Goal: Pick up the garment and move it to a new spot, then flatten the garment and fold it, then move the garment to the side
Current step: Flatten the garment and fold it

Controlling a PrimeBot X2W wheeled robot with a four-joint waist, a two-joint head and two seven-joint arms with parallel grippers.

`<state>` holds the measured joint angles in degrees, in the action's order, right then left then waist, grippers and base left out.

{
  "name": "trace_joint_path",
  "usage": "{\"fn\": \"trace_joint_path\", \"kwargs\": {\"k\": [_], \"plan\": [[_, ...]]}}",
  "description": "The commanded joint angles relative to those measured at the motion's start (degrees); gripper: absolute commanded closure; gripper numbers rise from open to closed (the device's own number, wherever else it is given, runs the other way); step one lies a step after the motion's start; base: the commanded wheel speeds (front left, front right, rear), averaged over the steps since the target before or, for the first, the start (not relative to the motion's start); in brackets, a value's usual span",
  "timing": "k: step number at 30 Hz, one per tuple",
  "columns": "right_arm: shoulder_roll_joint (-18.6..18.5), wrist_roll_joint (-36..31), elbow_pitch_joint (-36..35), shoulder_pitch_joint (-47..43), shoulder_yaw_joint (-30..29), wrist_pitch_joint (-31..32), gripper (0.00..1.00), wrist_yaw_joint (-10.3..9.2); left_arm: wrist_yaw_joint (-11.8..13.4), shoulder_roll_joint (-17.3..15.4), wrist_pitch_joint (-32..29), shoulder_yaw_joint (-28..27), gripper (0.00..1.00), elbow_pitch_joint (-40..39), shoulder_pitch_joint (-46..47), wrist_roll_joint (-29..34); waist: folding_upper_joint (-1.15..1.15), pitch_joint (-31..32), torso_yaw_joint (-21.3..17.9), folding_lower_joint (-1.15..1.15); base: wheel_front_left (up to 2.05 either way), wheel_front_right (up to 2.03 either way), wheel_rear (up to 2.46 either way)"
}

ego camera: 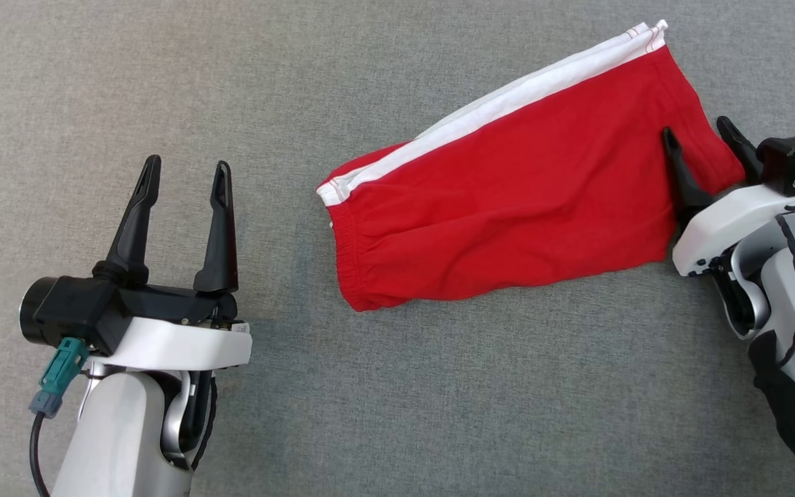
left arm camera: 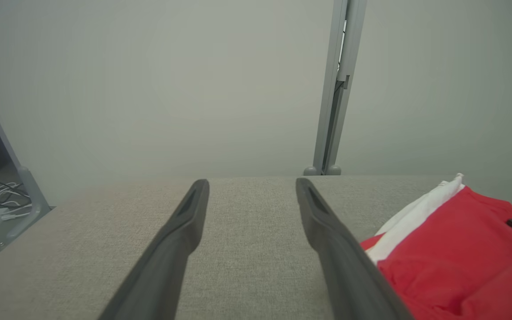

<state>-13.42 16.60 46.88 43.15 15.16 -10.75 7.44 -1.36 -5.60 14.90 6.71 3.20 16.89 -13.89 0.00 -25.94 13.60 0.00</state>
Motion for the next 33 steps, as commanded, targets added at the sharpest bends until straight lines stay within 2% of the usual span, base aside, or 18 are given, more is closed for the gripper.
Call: {"fn": "trace_joint_path", "kwargs": {"k": [1, 2, 3, 4, 9, 17, 25, 33], "plan": [[1.32, 0.23, 2.51, -1.83, 1.2, 0.17, 0.2, 0.1, -0.39, 0.24, 0.18, -0.44, 0.0, -0.07, 0.84, 0.51, 0.0, -0.22, 0.06, 0.0, 0.0, 0.0, 0.0], [1.89, 0.79, 3.36, -1.92, 1.68, 0.32, 0.56, 0.11, -0.57, 0.34, 0.18, -0.7, 0.0, -0.05, 0.84, 0.73, 0.0, -0.21, -0.1, 0.0, 0.0, 0.0, 0.0], [2.37, 1.15, 3.84, -1.99, 2.2, 0.12, 0.85, 0.11, -0.71, 0.45, 0.18, -1.02, 0.0, -0.02, 0.82, 0.97, 0.0, -0.16, -0.33, 0.0, 0.0, 0.0, 0.0], [2.86, 1.78, 4.11, -2.02, 2.56, -0.21, 1.0, 0.11, -0.78, 0.56, 0.18, -1.22, 0.0, 0.01, 0.77, 1.11, 0.0, -0.09, -0.61, 0.0, 0.0, 0.0, 0.0], [3.77, 4.84, 3.97, -2.95, 3.67, -2.32, 1.0, 0.11, -1.6, 1.07, 0.18, -2.21, 0.0, 0.06, 0.49, 2.14, 0.0, 0.67, -2.36, 0.0, 0.0, 0.0, 0.0], [4.33, 9.51, -5.69, -12.16, -1.28, -4.31, 1.0, 0.04, -2.36, 1.1, 0.18, -3.94, 0.0, 0.45, -1.62, 3.53, 0.0, 4.18, -6.81, 0.0, 0.0, 0.0, 0.0], [7.37, 7.83, -17.53, -25.55, -10.13, -4.39, 1.0, 0.04, -2.8, 0.21, 0.18, -4.68, 0.0, 0.69, -4.64, 4.28, 0.0, 7.38, -10.52, 0.0, 0.0, 0.0, 0.0], [8.9, 5.31, -22.42, -27.8, -13.91, -4.45, 1.0, 0.05, -3.08, -0.03, 0.18, -3.81, 0.0, 1.19, -5.3, 4.54, 0.0, 9.36, -12.01, 0.0, 0.0, 0.0, 0.0]]}}
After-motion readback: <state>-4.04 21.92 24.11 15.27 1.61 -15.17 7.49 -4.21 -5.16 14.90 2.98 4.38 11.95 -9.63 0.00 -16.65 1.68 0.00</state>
